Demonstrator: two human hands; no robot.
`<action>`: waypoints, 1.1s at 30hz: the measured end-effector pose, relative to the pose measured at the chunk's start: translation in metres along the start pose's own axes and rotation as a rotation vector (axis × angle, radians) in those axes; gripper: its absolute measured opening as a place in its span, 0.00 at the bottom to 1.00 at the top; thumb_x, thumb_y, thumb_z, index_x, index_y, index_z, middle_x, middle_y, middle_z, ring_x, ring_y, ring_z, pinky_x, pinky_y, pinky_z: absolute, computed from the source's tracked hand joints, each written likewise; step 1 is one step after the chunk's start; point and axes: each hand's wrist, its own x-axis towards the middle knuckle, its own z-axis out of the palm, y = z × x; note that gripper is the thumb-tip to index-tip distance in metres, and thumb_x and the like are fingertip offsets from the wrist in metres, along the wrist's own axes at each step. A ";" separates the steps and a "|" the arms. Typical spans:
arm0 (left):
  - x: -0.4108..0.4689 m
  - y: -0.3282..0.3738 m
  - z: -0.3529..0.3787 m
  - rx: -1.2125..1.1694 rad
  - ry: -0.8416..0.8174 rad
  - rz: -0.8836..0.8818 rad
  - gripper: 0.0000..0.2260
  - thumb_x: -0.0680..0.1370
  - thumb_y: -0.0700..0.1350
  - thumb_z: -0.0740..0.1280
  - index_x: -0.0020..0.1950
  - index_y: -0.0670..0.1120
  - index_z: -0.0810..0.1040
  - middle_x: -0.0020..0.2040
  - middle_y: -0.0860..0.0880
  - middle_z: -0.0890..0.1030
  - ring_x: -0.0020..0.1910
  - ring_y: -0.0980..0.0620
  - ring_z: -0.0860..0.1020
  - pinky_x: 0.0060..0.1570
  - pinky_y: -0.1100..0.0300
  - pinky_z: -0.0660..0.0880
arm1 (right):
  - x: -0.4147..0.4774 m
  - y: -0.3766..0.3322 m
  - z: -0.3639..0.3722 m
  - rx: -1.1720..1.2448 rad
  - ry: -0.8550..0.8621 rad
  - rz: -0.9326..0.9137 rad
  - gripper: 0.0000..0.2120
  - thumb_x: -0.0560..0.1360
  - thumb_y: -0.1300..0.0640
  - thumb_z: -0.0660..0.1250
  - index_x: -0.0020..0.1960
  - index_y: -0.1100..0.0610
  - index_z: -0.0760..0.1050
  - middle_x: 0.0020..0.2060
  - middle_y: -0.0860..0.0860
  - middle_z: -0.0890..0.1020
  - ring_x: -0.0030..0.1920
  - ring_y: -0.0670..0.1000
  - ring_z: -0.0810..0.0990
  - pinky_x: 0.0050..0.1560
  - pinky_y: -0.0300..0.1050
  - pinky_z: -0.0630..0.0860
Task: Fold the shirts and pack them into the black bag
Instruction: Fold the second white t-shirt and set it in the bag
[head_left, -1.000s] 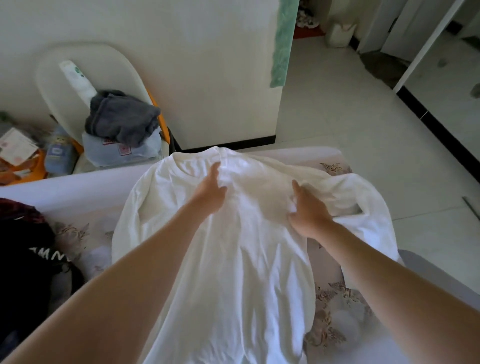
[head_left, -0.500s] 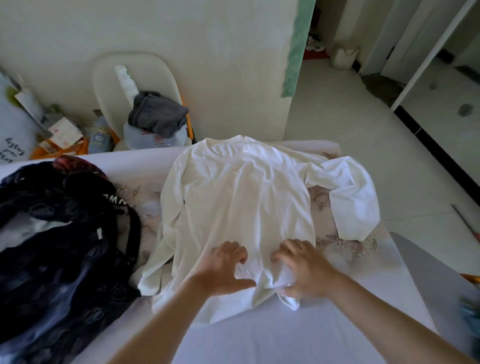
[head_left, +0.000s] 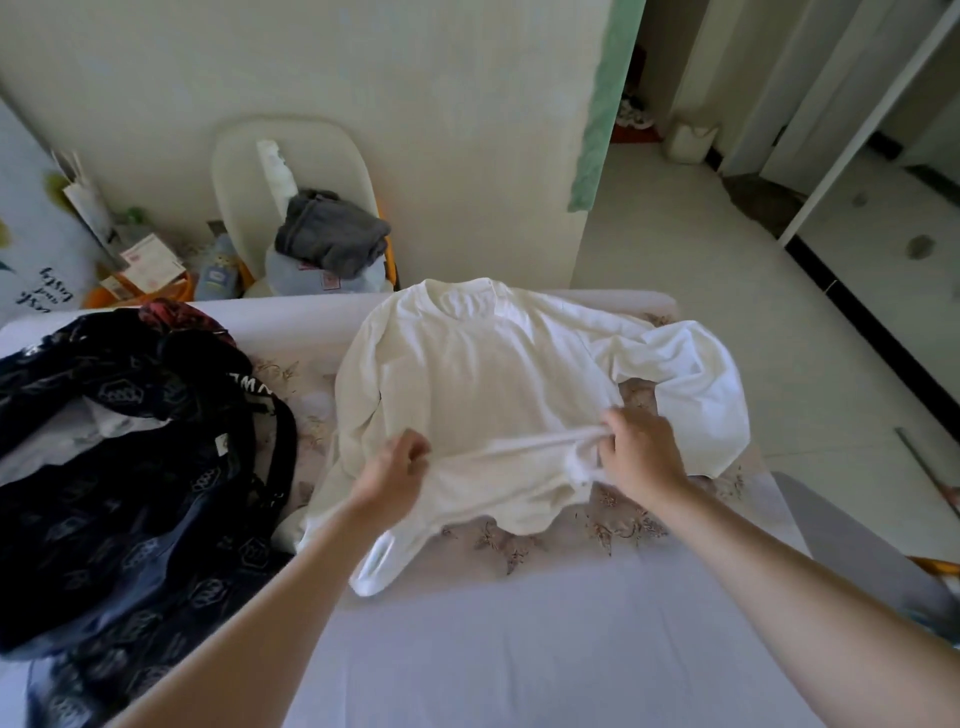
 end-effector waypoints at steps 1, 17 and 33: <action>0.007 0.004 -0.004 0.041 0.185 0.064 0.11 0.77 0.35 0.62 0.51 0.50 0.76 0.51 0.49 0.76 0.49 0.47 0.74 0.48 0.53 0.74 | 0.010 0.002 0.001 -0.052 0.051 0.025 0.09 0.70 0.63 0.69 0.49 0.55 0.75 0.42 0.52 0.79 0.46 0.58 0.78 0.44 0.49 0.73; -0.010 -0.023 0.037 0.567 -0.292 0.197 0.30 0.75 0.53 0.71 0.75 0.58 0.64 0.80 0.54 0.50 0.79 0.49 0.50 0.74 0.48 0.59 | 0.033 -0.013 0.068 -0.112 -0.257 -0.156 0.37 0.65 0.66 0.75 0.72 0.53 0.68 0.66 0.57 0.69 0.58 0.60 0.76 0.52 0.53 0.76; -0.027 0.020 -0.044 0.027 -0.509 -0.322 0.14 0.75 0.38 0.60 0.57 0.45 0.79 0.44 0.49 0.79 0.40 0.52 0.75 0.35 0.63 0.70 | 0.023 -0.052 -0.006 -0.093 -0.806 0.029 0.23 0.73 0.55 0.62 0.68 0.51 0.75 0.61 0.50 0.79 0.56 0.55 0.80 0.48 0.45 0.74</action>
